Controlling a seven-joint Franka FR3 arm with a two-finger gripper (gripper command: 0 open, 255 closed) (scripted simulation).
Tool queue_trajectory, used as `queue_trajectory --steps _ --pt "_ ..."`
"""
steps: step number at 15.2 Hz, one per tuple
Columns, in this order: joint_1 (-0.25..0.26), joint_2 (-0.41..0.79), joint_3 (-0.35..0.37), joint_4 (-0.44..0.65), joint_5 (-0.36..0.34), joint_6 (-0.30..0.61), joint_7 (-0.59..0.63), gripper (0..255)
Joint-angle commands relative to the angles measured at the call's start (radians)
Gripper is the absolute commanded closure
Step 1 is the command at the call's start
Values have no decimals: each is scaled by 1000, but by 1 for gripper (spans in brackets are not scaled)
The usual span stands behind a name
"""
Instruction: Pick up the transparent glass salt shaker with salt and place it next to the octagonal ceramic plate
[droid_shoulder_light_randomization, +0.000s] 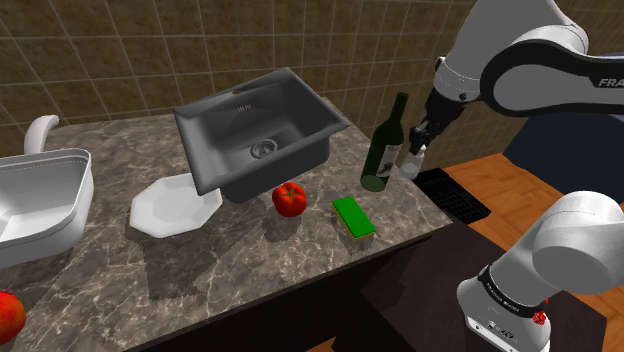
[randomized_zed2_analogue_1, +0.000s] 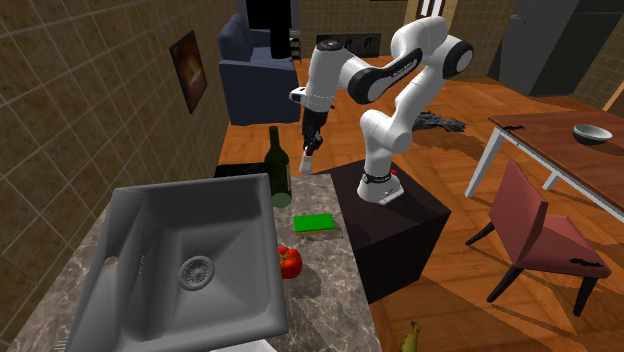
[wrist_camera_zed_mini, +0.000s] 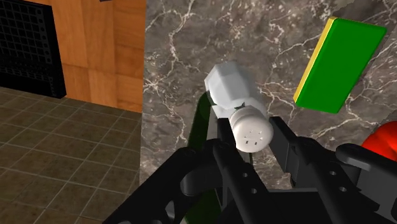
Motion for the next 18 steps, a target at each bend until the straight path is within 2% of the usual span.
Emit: queue_trajectory --steps 1,7,13,18 --pt "0 -1 -1 30 0 -31 -3 255" --pt "-2 2 -5 101 -1 -99 -11 255" --pt "32 131 127 200 54 -79 130 255" --pt "42 260 235 312 71 -68 247 255"
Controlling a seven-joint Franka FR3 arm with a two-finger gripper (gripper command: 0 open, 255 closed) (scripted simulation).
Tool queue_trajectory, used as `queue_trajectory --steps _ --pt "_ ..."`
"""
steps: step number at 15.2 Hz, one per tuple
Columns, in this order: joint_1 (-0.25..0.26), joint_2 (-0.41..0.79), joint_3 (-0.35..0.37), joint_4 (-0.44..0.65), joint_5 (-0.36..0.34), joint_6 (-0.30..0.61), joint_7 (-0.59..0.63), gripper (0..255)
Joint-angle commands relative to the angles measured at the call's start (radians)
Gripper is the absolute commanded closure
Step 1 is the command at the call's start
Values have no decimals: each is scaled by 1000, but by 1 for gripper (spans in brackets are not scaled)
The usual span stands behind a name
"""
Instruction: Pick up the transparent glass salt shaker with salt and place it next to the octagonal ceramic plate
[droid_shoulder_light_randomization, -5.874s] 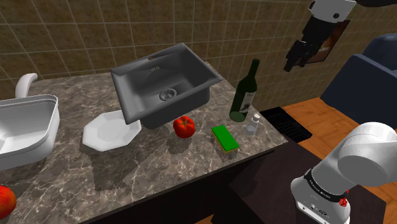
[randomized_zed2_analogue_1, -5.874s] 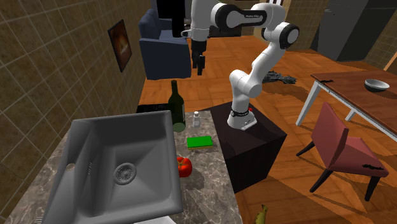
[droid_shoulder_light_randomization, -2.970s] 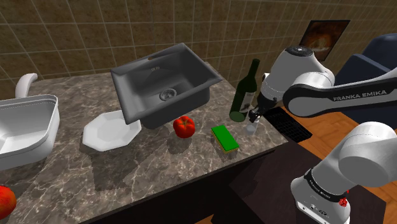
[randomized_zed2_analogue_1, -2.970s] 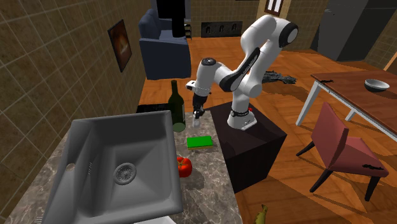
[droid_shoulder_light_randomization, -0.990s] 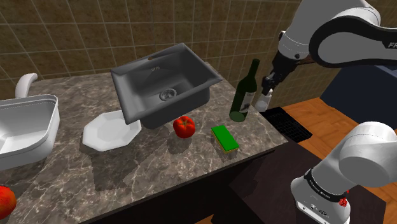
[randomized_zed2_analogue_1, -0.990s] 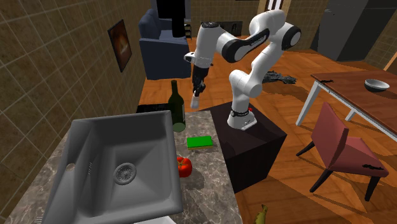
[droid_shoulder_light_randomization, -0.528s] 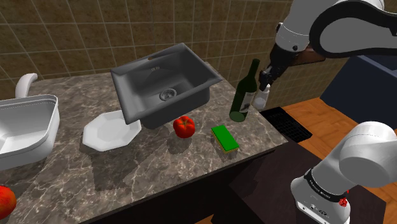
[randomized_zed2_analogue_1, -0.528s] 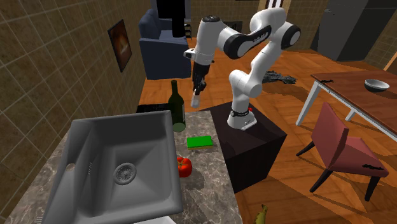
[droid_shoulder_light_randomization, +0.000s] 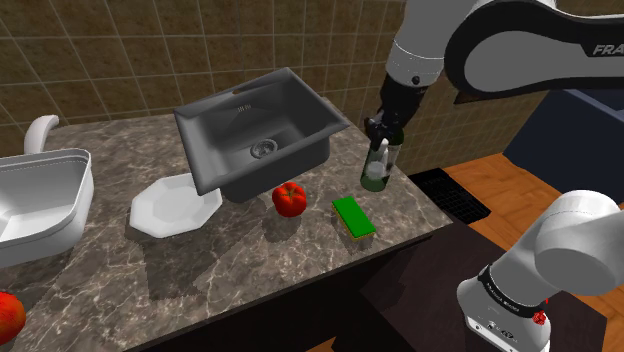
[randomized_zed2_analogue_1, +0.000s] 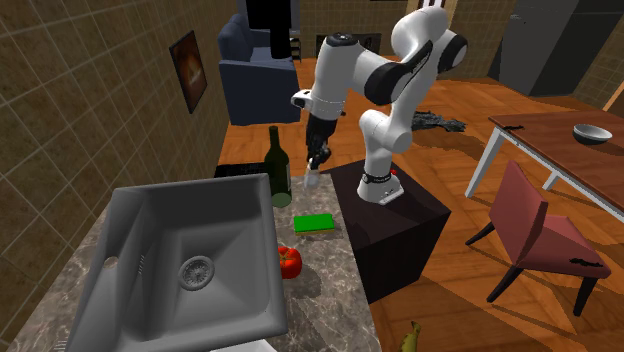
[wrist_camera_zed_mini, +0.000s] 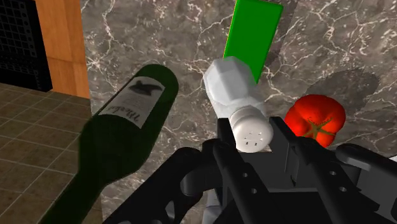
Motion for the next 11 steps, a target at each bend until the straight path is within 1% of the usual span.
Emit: queue_trajectory --steps 1,6,11 --pt "0 54 40 46 1 5 45 255" --pt "-4 207 148 190 -25 1 172 255" --pt "-6 388 257 365 -98 -24 313 255"
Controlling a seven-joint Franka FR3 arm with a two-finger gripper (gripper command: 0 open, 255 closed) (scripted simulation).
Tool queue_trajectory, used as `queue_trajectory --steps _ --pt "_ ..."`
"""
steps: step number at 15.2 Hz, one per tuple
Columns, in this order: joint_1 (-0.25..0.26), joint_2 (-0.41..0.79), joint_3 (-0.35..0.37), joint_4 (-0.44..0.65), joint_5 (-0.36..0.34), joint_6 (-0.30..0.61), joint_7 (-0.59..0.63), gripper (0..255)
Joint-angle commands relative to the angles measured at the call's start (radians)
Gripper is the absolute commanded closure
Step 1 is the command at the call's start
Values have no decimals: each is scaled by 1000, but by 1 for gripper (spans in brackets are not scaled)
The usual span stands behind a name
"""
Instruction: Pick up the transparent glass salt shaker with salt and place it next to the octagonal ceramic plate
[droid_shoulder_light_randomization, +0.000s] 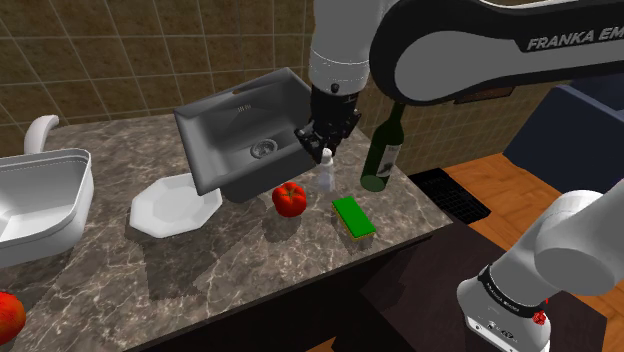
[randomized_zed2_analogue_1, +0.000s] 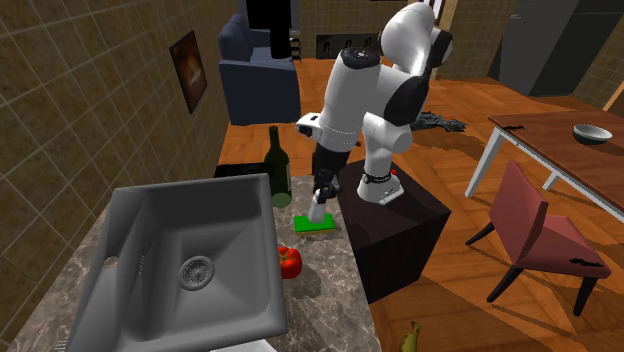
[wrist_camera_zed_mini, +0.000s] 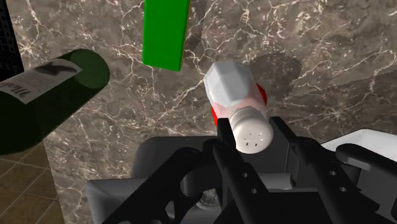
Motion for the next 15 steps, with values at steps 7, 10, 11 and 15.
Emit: queue_trajectory --steps 7,10,11,15 --pt "71 362 136 352 -215 -103 247 255" --pt "155 514 147 521 -313 -173 322 255" --pt "190 566 146 584 -344 -200 341 255" --pt "363 783 116 894 -463 -329 383 255"
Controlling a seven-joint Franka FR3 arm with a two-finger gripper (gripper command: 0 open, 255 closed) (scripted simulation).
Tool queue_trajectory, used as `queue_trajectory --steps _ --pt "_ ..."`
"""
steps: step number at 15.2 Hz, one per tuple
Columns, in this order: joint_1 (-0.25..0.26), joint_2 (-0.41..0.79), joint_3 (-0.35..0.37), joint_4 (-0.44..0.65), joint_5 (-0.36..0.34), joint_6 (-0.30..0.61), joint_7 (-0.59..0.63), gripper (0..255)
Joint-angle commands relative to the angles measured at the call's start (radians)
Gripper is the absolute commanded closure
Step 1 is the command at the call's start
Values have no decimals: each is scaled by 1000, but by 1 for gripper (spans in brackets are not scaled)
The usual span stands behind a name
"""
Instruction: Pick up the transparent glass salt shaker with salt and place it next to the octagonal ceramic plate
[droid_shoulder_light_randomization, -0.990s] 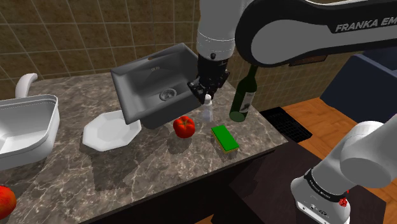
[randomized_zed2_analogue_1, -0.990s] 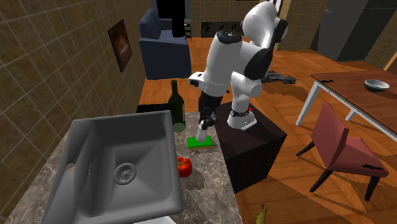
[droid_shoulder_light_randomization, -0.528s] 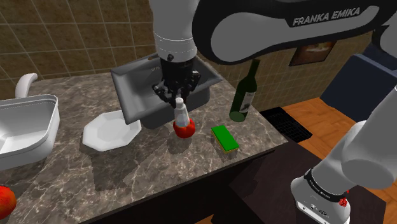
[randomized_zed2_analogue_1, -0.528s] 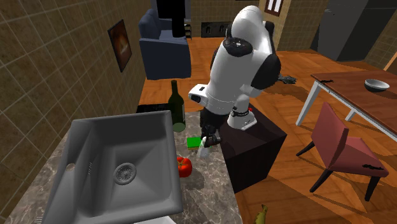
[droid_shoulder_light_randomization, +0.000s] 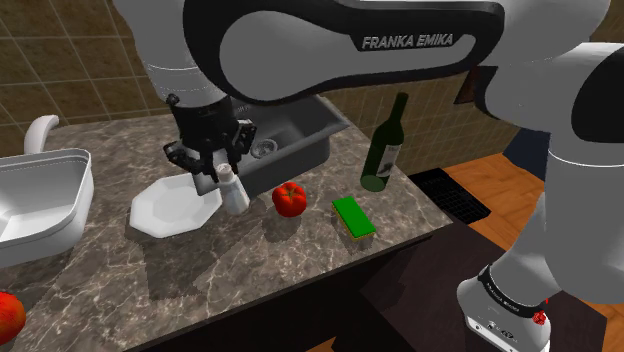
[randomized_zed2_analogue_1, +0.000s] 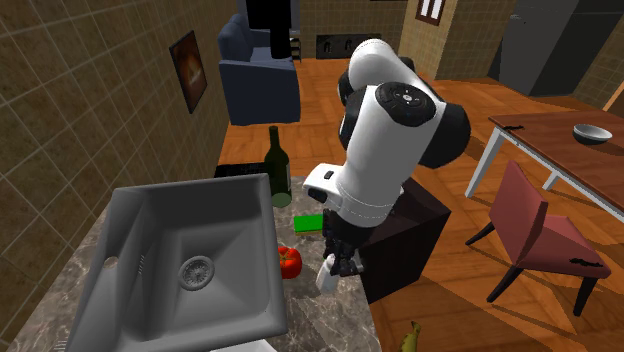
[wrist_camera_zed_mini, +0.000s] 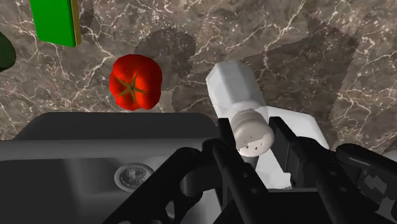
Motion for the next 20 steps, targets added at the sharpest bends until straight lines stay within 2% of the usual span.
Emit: queue_trajectory --steps 1,10,20 --pt "114 135 -26 210 -68 -84 8 255" --pt "55 101 -21 24 -51 56 46 255" --pt "20 102 -24 -117 -59 184 84 255"
